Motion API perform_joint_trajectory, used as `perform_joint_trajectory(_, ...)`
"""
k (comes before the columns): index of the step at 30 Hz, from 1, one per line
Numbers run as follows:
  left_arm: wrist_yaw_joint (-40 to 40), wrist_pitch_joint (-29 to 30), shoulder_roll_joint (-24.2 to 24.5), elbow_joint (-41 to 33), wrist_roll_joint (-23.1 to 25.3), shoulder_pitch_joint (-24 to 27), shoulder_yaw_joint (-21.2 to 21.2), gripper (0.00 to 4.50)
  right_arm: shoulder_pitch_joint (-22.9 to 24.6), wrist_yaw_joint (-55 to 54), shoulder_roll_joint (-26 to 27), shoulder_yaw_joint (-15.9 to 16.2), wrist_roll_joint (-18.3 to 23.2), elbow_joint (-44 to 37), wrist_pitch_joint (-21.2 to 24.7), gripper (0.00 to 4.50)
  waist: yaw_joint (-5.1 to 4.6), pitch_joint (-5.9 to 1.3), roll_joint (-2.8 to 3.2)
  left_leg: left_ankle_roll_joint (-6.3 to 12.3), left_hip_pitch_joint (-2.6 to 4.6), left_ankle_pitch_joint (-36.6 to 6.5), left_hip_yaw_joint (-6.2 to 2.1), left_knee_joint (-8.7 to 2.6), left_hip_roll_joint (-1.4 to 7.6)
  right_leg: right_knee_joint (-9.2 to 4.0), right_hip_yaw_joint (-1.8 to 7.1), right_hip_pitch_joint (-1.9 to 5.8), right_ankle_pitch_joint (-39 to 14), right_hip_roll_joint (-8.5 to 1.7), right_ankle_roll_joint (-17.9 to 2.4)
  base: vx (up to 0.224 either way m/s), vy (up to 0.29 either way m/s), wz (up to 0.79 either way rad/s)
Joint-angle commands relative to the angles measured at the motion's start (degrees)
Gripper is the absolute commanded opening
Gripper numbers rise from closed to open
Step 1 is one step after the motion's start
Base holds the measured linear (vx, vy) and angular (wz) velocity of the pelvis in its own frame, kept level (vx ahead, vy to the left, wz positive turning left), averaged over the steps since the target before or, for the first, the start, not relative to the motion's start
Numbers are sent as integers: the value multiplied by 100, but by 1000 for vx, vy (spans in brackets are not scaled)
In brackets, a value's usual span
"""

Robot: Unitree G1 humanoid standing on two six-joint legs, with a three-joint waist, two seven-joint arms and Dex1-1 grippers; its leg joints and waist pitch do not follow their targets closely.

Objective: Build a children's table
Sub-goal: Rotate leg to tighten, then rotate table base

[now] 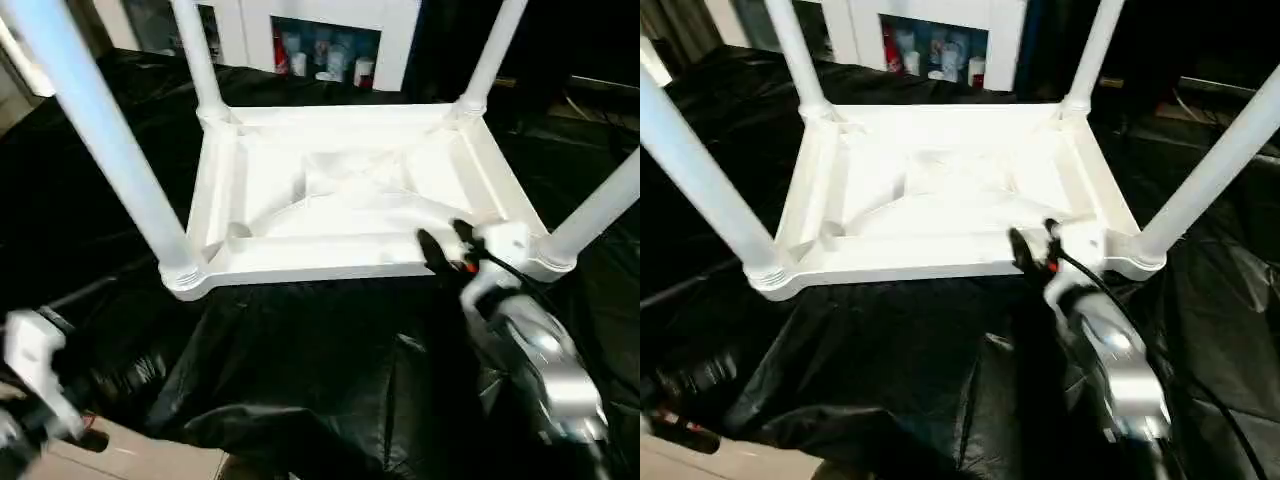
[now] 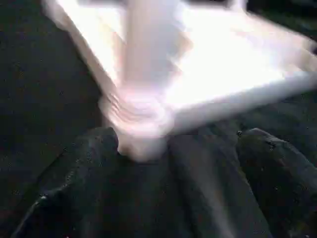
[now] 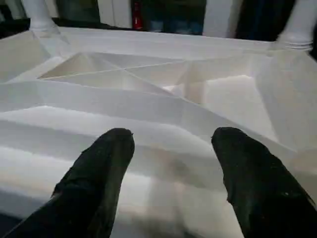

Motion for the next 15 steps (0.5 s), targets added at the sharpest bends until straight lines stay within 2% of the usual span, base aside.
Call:
perform_joint_trajectory(1,325,-137,-22,82,-144,-326,91,443,275,-98,-115,-118,-12,-250,105,301,-34,-275,56,-542,311,-3068,-393,-593,550,-452,246,8,-2225,-347,-514,0,0,0)
perform_joint_trajectory(2,407,-149,-27,100,-165,-457,63,443,358,-133,-142,-125,-99,-273,91,301,-34,-268,60,-552,289,-3055,-406,-605,555,-448,240,20,-2265,-351,-495,0,0,0)
perform_joint_trajectory(3,503,-111,-23,127,-185,-651,-6,443,457,-254,-131,-198,-182,-288,106,301,-14,-291,69,-573,344,-3090,-383,-584,547,-457,242,-21,-2281,-338,-483,0,0,0)
perform_joint_trajectory(4,508,-110,-23,129,-186,-660,-10,443,462,-261,-130,-202,-185,-289,107,301,-35,-275,59,-574,323,-3092,-389,-591,544,-463,245,-20,-2281,-341,-487,0,0,0)
perform_joint_trajectory(5,571,-142,-29,193,-113,-770,-52,443,473,-387,-88,-282,-199,-276,130,301,-59,-306,72,-561,270,-2973,-416,-587,533,-425,226,42,-2186,-362,-539,0,0,0)
perform_joint_trajectory(7,754,-191,-36,358,102,-986,-145,443,477,-615,-39,-407,-264,-226,162,301,-108,-320,40,-477,203,-2711,-424,-586,528,-405,215,85,-2040,-370,-546,0,0,0)
perform_joint_trajectory(8,869,-220,-99,535,145,-1187,-178,443,452,-872,-37,-493,-429,-101,176,301,-110,-341,72,-472,204,-2656,-426,-577,523,-394,209,96,-2014,-368,-549,0,0,0)
perform_joint_trajectory(9,888,-222,-106,554,154,-1207,-179,443,448,-899,-34,-503,-442,-90,177,301,-113,-350,51,-468,235,-2576,-398,-558,512,-410,212,68,-1967,-356,-559,0,0,0)
perform_joint_trajectory(10,1011,-288,-132,679,246,-1315,-193,443,447,-1019,8,-563,-445,-97,225,301,-114,-354,47,-454,236,-2548,-393,-549,512,-404,216,69,-1911,-358,-586,0,0,0)
perform_joint_trajectory(11,1016,-305,-162,716,217,-1368,-204,443,454,-1052,37,-588,-404,-140,295,301,-124,-385,86,-411,236,-2464,-391,-531,515,-390,219,87,-1749,-360,-655,0,0,0)
perform_joint_trajectory(12,1016,-305,-162,716,217,-1368,-204,443,454,-1052,37,-588,-404,-140,295,301,-138,-385,64,-353,229,-2408,-380,-524,514,-393,211,90,-1657,-350,-717,0,0,0)
perform_joint_trajectory(14,988,-285,-289,692,-96,-1565,-278,443,486,-1080,31,-557,-347,-238,473,301,-132,-405,71,-285,272,-2323,-354,-498,521,-393,216,70,-1467,-340,-841,0,0,0)
perform_joint_trajectory(15,952,-243,-321,624,-227,-1600,-333,443,470,-1129,-1,-537,-404,-196,576,301,-139,-416,38,-228,252,-2229,-342,-485,515,-369,213,93,-1318,-332,-926,0,0,0)
